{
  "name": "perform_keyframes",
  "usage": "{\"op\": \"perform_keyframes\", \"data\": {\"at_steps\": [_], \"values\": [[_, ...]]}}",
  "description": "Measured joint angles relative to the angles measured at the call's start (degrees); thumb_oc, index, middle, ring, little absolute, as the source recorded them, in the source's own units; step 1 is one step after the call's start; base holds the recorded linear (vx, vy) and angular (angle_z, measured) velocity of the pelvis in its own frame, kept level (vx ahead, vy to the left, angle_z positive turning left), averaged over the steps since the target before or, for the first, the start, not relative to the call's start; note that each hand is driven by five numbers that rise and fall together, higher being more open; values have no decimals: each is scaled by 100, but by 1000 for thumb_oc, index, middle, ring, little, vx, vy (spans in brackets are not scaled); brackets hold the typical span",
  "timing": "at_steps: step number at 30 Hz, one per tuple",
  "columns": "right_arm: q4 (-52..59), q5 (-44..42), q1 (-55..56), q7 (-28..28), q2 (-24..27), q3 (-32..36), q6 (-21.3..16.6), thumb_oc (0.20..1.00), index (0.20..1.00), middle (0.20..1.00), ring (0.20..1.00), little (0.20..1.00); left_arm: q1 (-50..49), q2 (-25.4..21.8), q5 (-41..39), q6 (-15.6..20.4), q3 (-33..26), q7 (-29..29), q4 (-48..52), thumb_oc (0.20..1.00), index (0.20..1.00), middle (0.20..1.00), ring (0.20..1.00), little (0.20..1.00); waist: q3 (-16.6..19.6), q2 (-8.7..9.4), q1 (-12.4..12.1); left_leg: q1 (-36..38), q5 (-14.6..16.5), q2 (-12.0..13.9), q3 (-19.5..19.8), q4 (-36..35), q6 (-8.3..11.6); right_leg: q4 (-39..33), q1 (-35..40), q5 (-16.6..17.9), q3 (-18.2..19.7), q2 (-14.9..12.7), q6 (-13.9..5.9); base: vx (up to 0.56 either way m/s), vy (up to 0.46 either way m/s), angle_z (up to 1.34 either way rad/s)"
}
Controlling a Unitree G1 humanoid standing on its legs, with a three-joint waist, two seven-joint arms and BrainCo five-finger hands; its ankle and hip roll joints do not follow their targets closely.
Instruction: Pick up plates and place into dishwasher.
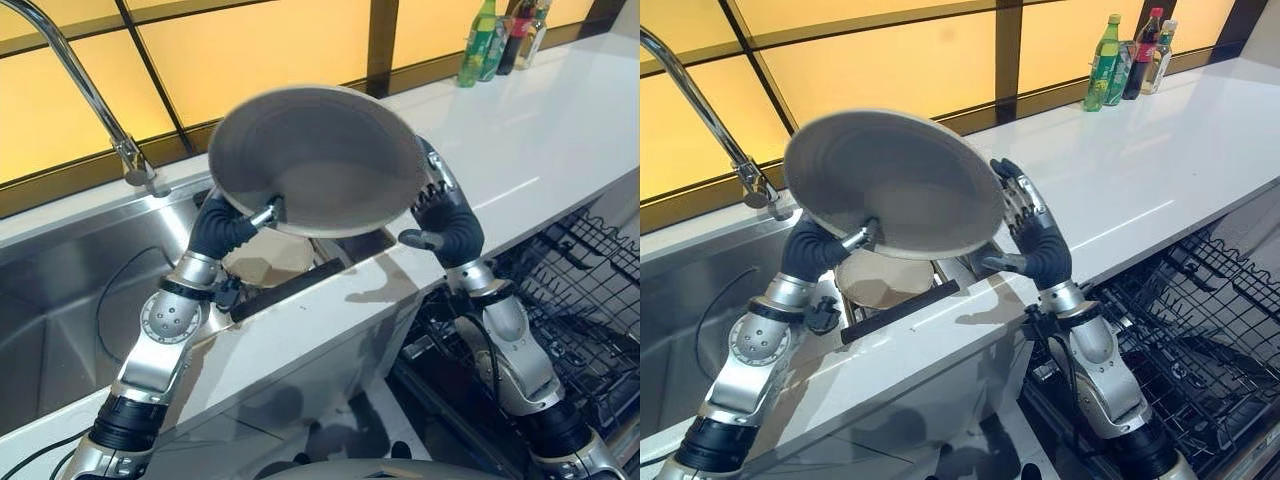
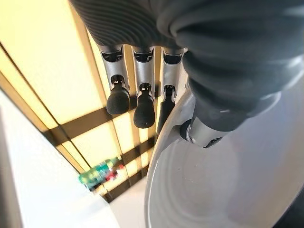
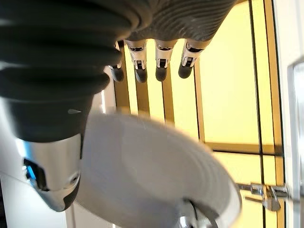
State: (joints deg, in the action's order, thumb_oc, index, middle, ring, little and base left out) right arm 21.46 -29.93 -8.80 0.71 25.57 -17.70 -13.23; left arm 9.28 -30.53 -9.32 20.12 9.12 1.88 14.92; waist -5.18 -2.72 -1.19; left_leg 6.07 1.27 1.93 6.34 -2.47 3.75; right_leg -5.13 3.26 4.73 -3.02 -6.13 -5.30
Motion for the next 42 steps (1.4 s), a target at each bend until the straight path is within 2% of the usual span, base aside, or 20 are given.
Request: {"op": "perform_keyframes", "data": {"at_steps": [7, 15, 16, 17, 18, 28, 38, 39, 40, 42], "values": [[-7, -1, -8, -373, 111, -73, -10, 1000, 1000, 1000, 1000, 1000, 6, -259, -39, 3, 317, 357, 50, 200, 200, 200, 200, 200, 39, 54, 8, 40, 11, 1, -4, -17, 7, 0, 50, -24, 4, 3, -18, 0, 0, 0], [-7, -13, -14, -360, 139, -114, -7, 1000, 1000, 1000, 1000, 1000, 7, -348, -49, 18, 319, 380, 85, 200, 200, 200, 200, 200, 64, 80, -16, 71, 11, -7, 13, -32, 5, 0, 54, -9, 1, -3, 9, 11, 27, 0], [-7, -44, -15, -351, 149, -116, -6, 746, 746, 746, 746, 746, 9, -355, -50, 18, 321, 383, 85, 200, 200, 200, 200, 200, 65, 79, -29, 76, 11, -7, 13, -32, 5, 0, 57, -9, 1, -4, 9, 31, 46, -1], [-6, -124, -15, -318, 154, -119, -6, 310, 310, 310, 310, 310, 11, -357, -54, 18, 321, 385, 85, 200, 200, 200, 200, 200, 65, 78, -48, 85, 11, -7, 11, -35, 5, 0, 60, -9, 0, -4, 10, 22, 39, -3], [-6, -173, -15, -289, 154, -119, -5, 200, 200, 200, 200, 200, 13, -357, -55, 17, 321, 386, 85, 200, 200, 200, 200, 200, 67, 75, -89, 102, 11, -7, 6, -45, 5, 0, 61, -9, 3, -1, 10, 10, 35, -4], [15, -231, -16, -11, 154, -160, 30, 200, 200, 200, 200, 200, 11, -427, -92, 11, 352, 408, 75, 200, 200, 200, 200, 200, 145, 114, -132, 140, 13, -11, -1, -76, 2, 1, 81, -10, 33, -4, 9, 5, 24, 0], [63, 147, -16, -307, 153, -115, 113, 200, 200, 200, 200, 200, 9, -418, -92, -118, 446, 346, 75, 200, 200, 200, 200, 200, 208, 185, -126, 140, 11, -10, -54, -103, -3, 2, 41, -8, 91, 0, 8, -11, 9, -2], [65, 249, -16, -355, 153, -115, 116, 200, 200, 200, 200, 200, 9, -415, -93, -151, 455, 324, 76, 285, 285, 285, 285, 285, 208, 184, -127, 141, 11, -10, -61, -104, -3, 2, 39, -7, 97, 0, 8, 0, 0, 0], [65, 321, -16, -390, 153, -114, 130, 200, 200, 200, 200, 200, 9, -412, -94, -206, 464, 318, 76, 1000, 1000, 1000, 1000, 1000, 209, 185, -126, 143, 11, -10, -64, -106, -3, 2, 38, -7, 100, 0, 8, 0, 0, 0], [64, 484, -16, -493, 155, -111, 176, 200, 200, 200, 200, 200, 9, -410, -129, -326, 470, 321, 76, 1000, 1000, 1000, 1000, 1000, 210, 187, -126, 148, 11, -9, -75, -113, -4, 2, 36, -7, 109, 1, 8, 0, 0, 0]]}}
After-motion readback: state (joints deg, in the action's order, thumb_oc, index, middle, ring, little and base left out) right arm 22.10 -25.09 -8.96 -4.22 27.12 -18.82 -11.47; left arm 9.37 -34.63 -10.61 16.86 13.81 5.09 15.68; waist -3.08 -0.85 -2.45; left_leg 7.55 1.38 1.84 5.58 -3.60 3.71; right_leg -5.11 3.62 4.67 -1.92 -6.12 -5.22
